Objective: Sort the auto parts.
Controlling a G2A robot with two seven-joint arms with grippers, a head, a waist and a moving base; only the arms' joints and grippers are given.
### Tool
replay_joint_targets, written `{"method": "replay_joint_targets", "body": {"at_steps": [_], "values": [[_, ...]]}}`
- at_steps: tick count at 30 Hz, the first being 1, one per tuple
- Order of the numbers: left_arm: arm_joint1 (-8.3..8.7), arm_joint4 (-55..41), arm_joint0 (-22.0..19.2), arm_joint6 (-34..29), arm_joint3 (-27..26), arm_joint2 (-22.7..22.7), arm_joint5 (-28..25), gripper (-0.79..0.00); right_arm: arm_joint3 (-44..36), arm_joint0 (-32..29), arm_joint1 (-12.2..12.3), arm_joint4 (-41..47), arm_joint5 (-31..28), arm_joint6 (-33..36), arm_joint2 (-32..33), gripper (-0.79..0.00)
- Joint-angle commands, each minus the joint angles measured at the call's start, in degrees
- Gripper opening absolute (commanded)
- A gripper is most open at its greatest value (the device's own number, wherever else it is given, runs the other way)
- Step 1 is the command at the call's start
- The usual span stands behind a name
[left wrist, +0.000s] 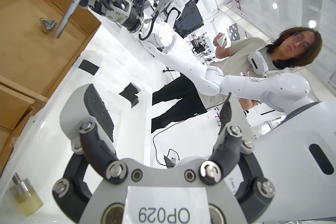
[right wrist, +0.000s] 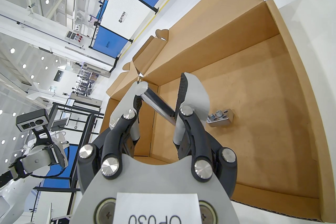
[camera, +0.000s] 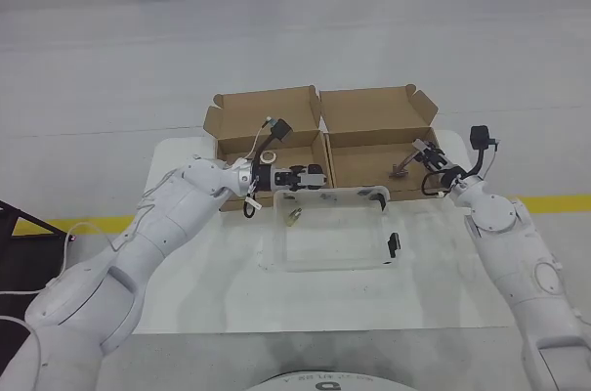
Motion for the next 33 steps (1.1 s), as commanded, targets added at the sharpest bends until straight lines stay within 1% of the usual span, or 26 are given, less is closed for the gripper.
{"method": "replay_joint_targets", "body": {"at_steps": [1, 7, 9, 10, 11, 13, 14, 18, 22, 24, 25, 28, 30, 32, 33], "values": [[-0.02, 0.0, 0.0, 0.0, 0.1, 0.0, 0.0, 0.000, 0.0, 0.0, -0.1, -0.1, 0.0, 0.1, 0.0, -0.486], [-0.02, -0.1, 0.1, 0.1, 0.3, 0.0, -0.1, 0.000, 0.2, -0.2, -0.2, -0.1, -0.3, 0.1, 0.4, -0.431], [-0.02, -0.1, 0.1, 0.1, 0.3, 0.0, -0.1, 0.000, -0.2, -0.5, -0.1, 0.1, -1.0, -0.2, 0.9, -0.394], [-0.02, -0.1, 0.1, 0.1, 0.3, 0.0, -0.1, 0.000, -0.6, -0.8, -0.1, 0.4, -1.7, -0.3, 1.3, -0.320], [-0.02, -0.1, 0.1, 0.1, 0.3, 0.0, -0.1, 0.000, -1.1, -1.2, 0.0, 0.9, -2.4, -0.3, 1.8, -0.222], [-0.02, -0.1, 0.1, 0.1, 0.3, 0.0, -0.1, 0.000, -2.5, -2.4, 0.2, 1.9, -3.8, -0.1, 3.2, -0.105], [-0.02, -0.1, 0.1, 0.1, 0.3, 0.0, -0.1, 0.000, -3.5, -3.2, 0.4, 2.0, -4.4, -0.2, 4.0, -0.077], [-0.02, -0.1, 0.1, 0.1, 0.3, 0.0, -0.1, 0.000, -9.0, -7.5, 1.1, 1.9, -6.0, -0.9, 7.8, 0.000], [-0.02, -0.1, 0.1, 0.1, 0.3, 0.0, -0.1, 0.000, -14.8, -12.5, 1.6, 1.7, -7.6, -1.4, 11.0, 0.000], [-0.02, -0.1, 0.1, 0.1, 0.3, 0.0, -0.1, 0.000, -17.9, -14.8, 1.8, 2.6, -11.7, -0.5, 12.1, 0.000], [-0.02, -0.1, 0.1, 0.1, 0.3, 0.0, -0.1, 0.000, -19.1, -15.9, 1.9, 3.7, -14.8, 0.2, 12.4, 0.000], [-0.02, -0.1, 0.1, 0.1, 0.3, 0.0, -0.1, 0.000, -21.0, -17.9, 2.0, 7.1, -27.1, 2.6, 13.0, 0.000], [-0.02, -0.1, 0.1, 0.1, 0.3, 0.0, -0.1, 0.000, -20.4, -18.3, 2.1, 7.9, -33.1, 3.4, 13.0, 0.000], [-0.02, -0.1, 0.1, 0.1, 0.3, 0.0, -0.1, 0.000, -19.4, -18.1, 2.0, 8.4, -37.4, 2.7, 13.0, 0.000], [-0.02, -0.1, 0.1, 0.1, 0.3, 0.0, -0.1, 0.000, -19.4, -17.9, 1.9, 8.5, -38.0, 2.5, 12.8, 0.000]]}}
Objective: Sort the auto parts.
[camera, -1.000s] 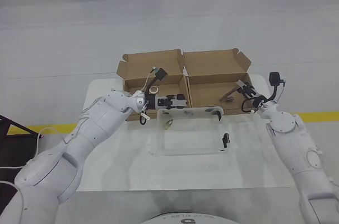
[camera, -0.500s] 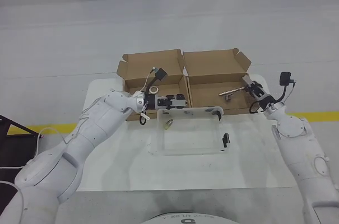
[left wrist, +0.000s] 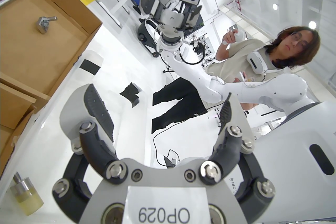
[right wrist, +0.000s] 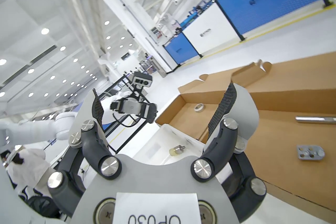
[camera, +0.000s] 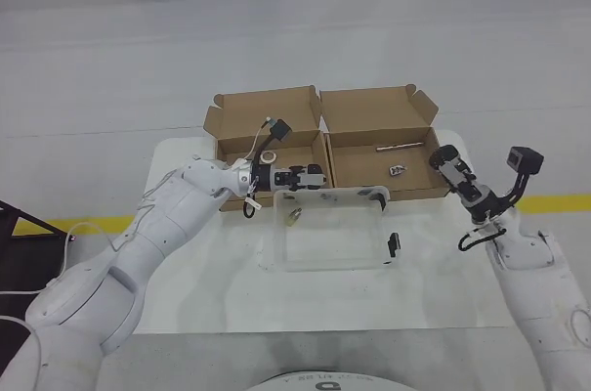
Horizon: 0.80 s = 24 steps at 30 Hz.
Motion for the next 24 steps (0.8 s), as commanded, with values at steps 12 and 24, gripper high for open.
{"method": "replay_joint_targets", "body": {"at_steps": [12, 24], "values": [[0.11, 5.5, -0.5, 2.2, 0.1, 0.1, 0.1, 0.000, -3.2, -0.9, -0.3, -1.7, -1.3, -3.2, 1.3, 0.000], [1.99, 46.3, 4.4, 23.8, -16.3, 0.2, 15.0, 0.000, -3.2, -0.9, -0.3, -1.7, -1.3, -3.2, 1.3, 0.000]]}}
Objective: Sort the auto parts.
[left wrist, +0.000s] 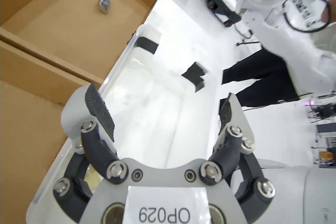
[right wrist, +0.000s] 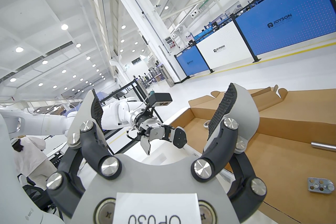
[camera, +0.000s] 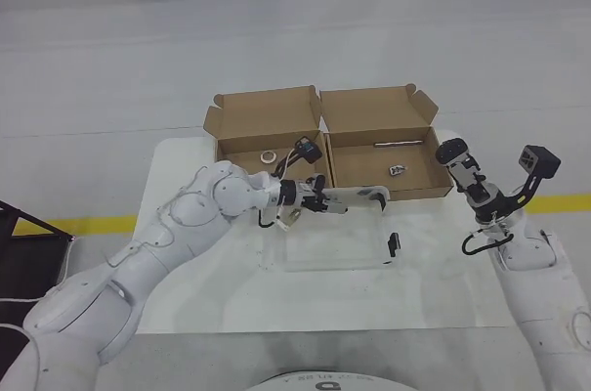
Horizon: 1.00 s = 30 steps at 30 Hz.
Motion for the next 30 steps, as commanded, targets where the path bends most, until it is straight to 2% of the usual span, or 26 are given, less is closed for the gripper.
{"method": "replay_joint_targets", "body": {"at_steps": [1, 8, 11, 15, 19, 23, 25, 26, 29, 30], "values": [[0.04, -1.2, 0.1, 0.2, 0.0, 0.0, -0.1, 0.000, 0.0, 0.0, 0.0, 0.0, 0.0, 0.0, 0.0, 0.000], [0.04, -1.2, 0.1, 0.2, 0.0, 0.0, -0.1, 0.000, 0.0, 0.0, 0.0, 0.0, 0.0, 0.0, 0.0, 0.000], [0.02, 2.5, 0.7, 0.1, -1.5, 0.5, 1.0, 0.000, 0.0, 0.0, 0.0, 0.0, 0.0, 0.0, 0.0, 0.000], [0.34, 8.9, 2.3, -0.5, -5.3, 0.8, 4.1, 0.000, 0.0, 0.0, 0.0, 0.0, 0.0, 0.0, 0.0, 0.000], [1.39, 15.3, 4.6, -0.4, -10.1, -0.5, 11.0, 0.000, 0.0, 0.0, 0.0, 0.0, 0.0, 0.0, 0.0, 0.000], [2.70, 19.5, 7.3, -1.1, -14.5, -2.5, 15.1, 0.000, 0.0, 0.0, 0.0, 0.0, 0.0, 0.0, 0.0, 0.000], [3.25, 19.8, 8.4, -2.6, -15.3, -3.4, 14.9, -0.114, 0.0, 0.0, 0.0, 0.0, 0.0, 0.0, 0.0, 0.000], [3.48, 20.6, 8.7, -3.4, -15.2, -3.8, 15.0, -0.145, 0.0, 0.0, 0.0, 0.0, 0.0, 0.0, 0.0, 0.000], [3.85, 21.6, 9.5, -4.9, -15.3, -4.6, 15.5, -0.179, 0.0, 0.0, 0.0, 0.0, 0.0, 0.0, 0.0, 0.000], [3.92, 22.2, 9.7, -5.3, -15.5, -4.8, 15.8, -0.166, 0.0, 0.0, 0.0, 0.0, 0.0, 0.0, 0.0, 0.000]]}}
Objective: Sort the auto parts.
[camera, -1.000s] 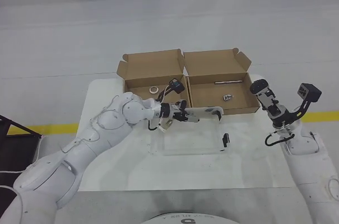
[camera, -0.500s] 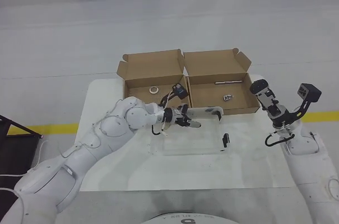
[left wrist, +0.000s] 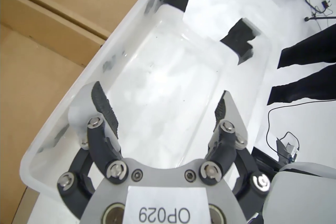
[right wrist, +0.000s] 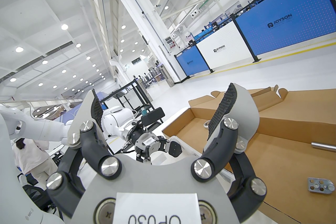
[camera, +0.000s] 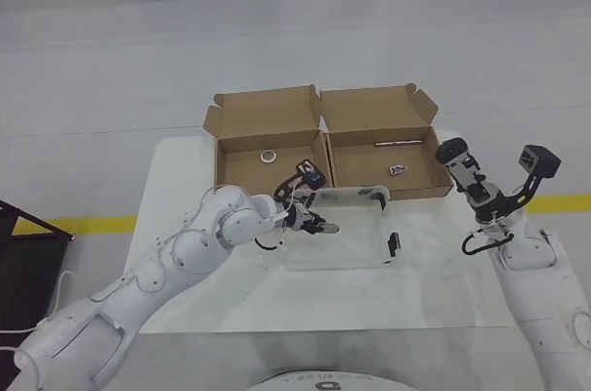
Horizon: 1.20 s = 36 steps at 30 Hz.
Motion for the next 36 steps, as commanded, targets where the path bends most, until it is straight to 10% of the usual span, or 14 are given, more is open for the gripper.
{"method": "replay_joint_targets", "body": {"at_steps": [1, 36], "values": [[0.13, 1.2, 0.3, -0.8, -0.3, -0.4, 0.8, -0.160, 0.0, 0.0, 0.0, 0.0, 0.0, 0.0, 0.0, 0.000], [-5.44, 12.4, -2.4, -5.5, 6.1, 4.3, 1.3, -0.040, 0.0, 0.0, 0.0, 0.0, 0.0, 0.0, 0.0, 0.000]]}}
